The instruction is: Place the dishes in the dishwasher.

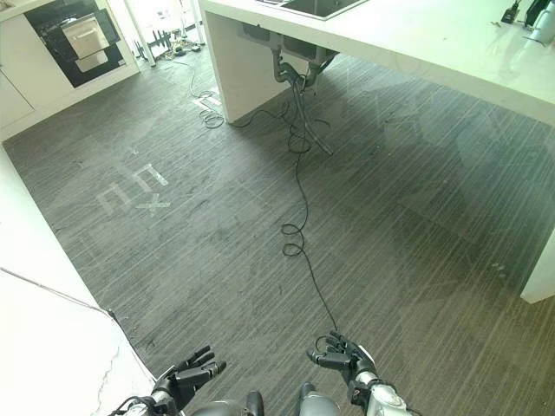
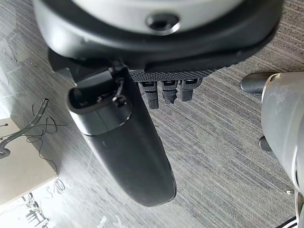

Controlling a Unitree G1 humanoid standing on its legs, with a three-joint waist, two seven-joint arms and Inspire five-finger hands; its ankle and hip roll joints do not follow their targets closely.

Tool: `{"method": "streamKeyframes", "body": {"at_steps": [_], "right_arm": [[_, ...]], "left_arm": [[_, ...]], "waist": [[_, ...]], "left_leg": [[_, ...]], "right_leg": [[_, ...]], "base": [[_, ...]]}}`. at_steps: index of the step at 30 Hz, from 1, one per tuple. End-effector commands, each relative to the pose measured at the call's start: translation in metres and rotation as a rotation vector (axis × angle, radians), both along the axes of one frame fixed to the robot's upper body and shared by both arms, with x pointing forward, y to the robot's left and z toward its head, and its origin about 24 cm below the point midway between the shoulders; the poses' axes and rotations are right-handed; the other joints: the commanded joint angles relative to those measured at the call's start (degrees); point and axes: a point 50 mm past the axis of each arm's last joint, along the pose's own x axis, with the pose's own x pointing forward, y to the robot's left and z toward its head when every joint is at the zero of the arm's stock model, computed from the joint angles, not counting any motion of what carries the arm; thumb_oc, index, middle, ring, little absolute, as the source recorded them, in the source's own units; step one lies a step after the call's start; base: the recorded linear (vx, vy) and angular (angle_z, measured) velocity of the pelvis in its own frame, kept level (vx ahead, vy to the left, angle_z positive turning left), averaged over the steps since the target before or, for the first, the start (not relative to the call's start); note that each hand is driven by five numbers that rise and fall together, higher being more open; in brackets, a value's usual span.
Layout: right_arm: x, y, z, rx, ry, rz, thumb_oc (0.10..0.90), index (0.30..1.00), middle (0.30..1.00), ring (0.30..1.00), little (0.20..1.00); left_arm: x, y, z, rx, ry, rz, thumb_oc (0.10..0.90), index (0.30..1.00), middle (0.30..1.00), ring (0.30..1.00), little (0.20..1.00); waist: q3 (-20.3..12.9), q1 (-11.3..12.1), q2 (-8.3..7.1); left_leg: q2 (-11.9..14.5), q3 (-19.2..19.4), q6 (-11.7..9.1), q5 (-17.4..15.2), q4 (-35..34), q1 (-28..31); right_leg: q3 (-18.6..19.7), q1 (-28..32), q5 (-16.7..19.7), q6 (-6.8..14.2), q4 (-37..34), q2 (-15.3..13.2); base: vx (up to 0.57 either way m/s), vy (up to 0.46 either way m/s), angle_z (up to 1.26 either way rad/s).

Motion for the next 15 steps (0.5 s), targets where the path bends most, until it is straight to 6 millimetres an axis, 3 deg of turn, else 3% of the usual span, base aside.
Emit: {"method": "streamKeyframes", "body": {"at_steps": [1, 3, 4, 5, 7, 8, 10, 12, 14, 15], "right_arm": [[0.039, -0.01, 0.031, -0.046, -0.212, 0.014, 0.8, 0.9, 0.9, 0.9, 0.9], [0.047, -0.01, 0.041, -0.059, -0.262, 0.044, 0.8, 0.9, 0.9, 0.9, 0.9], [0.05, -0.011, 0.044, -0.064, -0.28, 0.05, 0.8, 0.9, 0.9, 0.9, 0.9], [0.052, -0.012, 0.047, -0.066, -0.297, 0.052, 0.8, 0.9, 0.9, 0.9, 0.9], [0.058, -0.011, 0.054, -0.059, -0.325, 0.064, 0.8, 0.9, 0.9, 0.9, 0.9], [0.058, -0.011, 0.054, -0.058, -0.328, 0.069, 0.8, 0.9, 0.9, 0.9, 0.9], [0.062, -0.005, 0.057, -0.058, -0.34, 0.108, 0.8, 0.9, 0.9, 0.9, 0.9], [0.063, -0.002, 0.059, -0.054, -0.344, 0.107, 0.8, 0.9, 0.9, 0.9, 0.9], [0.063, -0.003, 0.059, -0.055, -0.345, 0.088, 0.8, 0.9, 0.9, 0.9, 0.9], [0.064, -0.001, 0.06, -0.059, -0.353, 0.08, 0.8, 0.9, 0.9, 0.9, 0.9]], "left_arm": [[0.035, -0.005, 0.021, -0.015, -0.199, 0.033, 0.8, 0.9, 0.9, 0.9, 0.9], [0.04, -0.005, 0.025, -0.004, -0.23, 0.045, 0.8, 0.9, 0.9, 0.9, 0.9], [0.043, -0.005, 0.027, 0.009, -0.24, 0.038, 0.8, 0.9, 0.9, 0.9, 0.9], [0.045, -0.005, 0.029, 0.025, -0.249, 0.025, 0.8, 0.9, 0.9, 0.9, 0.9], [0.049, -0.004, 0.032, 0.039, -0.264, 0.033, 0.8, 0.9, 0.9, 0.9, 0.9], [0.049, -0.004, 0.032, 0.038, -0.267, 0.038, 0.8, 0.9, 0.9, 0.9, 0.9], [0.047, -0.001, 0.033, 0.041, -0.281, 0.056, 0.8, 0.9, 0.9, 0.9, 0.9], [0.045, 0.0, 0.033, 0.05, -0.289, 0.043, 0.8, 0.9, 0.9, 0.9, 0.9], [0.043, 0.0, 0.033, 0.055, -0.293, 0.02, 0.8, 0.9, 0.9, 0.9, 0.9], [0.043, 0.001, 0.035, 0.08, -0.306, -0.007, 0.8, 0.9, 0.9, 0.9, 0.9]], "waist": [[-0.7, -0.3, -0.52], [0.3, 0.1, -2.49], [1.5, 0.6, -3.47], [2.5, 0.8, -3.72], [3.9, 1.3, -3.54], [4.0, 1.4, -3.44], [4.1, 2.6, -2.35], [4.0, 3.6, -1.2], [4.0, 4.4, -0.61], [2.8, 5.2, -0.79]], "left_leg": [[4.8, 4.0, -4.0, -6.6, 5.5, -0.1], [2.8, 4.2, -3.0, -4.6, 5.5, 2.6], [2.6, 3.9, -3.8, -0.5, 8.8, 1.7], [3.1, 3.8, -4.7, 1.1, 15.8, -2.1], [2.5, 5.4, -4.9, 1.6, 22.5, -9.2], [2.2, 5.6, -4.8, 1.6, 21.6, -9.4], [1.1, 5.9, -5.0, 5.0, 11.6, -9.9], [2.2, 6.6, -5.8, 8.2, 5.5, -11.8], [3.7, 7.6, -6.8, 7.8, 5.5, -15.3], [3.9, 9.6, -4.3, 5.5, 5.5, -15.1]], "right_leg": [[-0.7, 3.9, -7.5, 3.0, -0.8, -1.0], [1.1, 4.0, -7.0, 2.0, -0.8, -2.0], [2.1, 4.3, -6.9, 1.3, -0.8, -2.4], [2.7, 4.5, -6.7, 0.7, -0.8, -1.9], [4.0, 5.2, -6.9, 0.4, -0.8, -0.5], [4.1, 5.4, -7.1, 0.5, -0.8, -0.4], [4.7, 7.3, -8.6, 1.2, -0.8, 1.0], [4.0, 8.9, -9.6, 1.1, -0.8, 2.1], [3.3, 12.2, -12.0, 0.9, -0.8, 2.9], [3.1, 13.6, -12.8, 1.4, -0.8, 2.6]], "base": [[0.05, -0.158, 0.0], [0.11, -0.184, -0.04], [0.11, -0.202, -0.14], [0.08, -0.188, -0.27], [0.19, -0.096, -0.07], [0.38, 0.07, 0.02], [0.41, 0.173, -0.27], [0.43, 0.173, -0.5], [0.6, 0.245, -0.28], [0.6, 0.313, -0.09]]}}
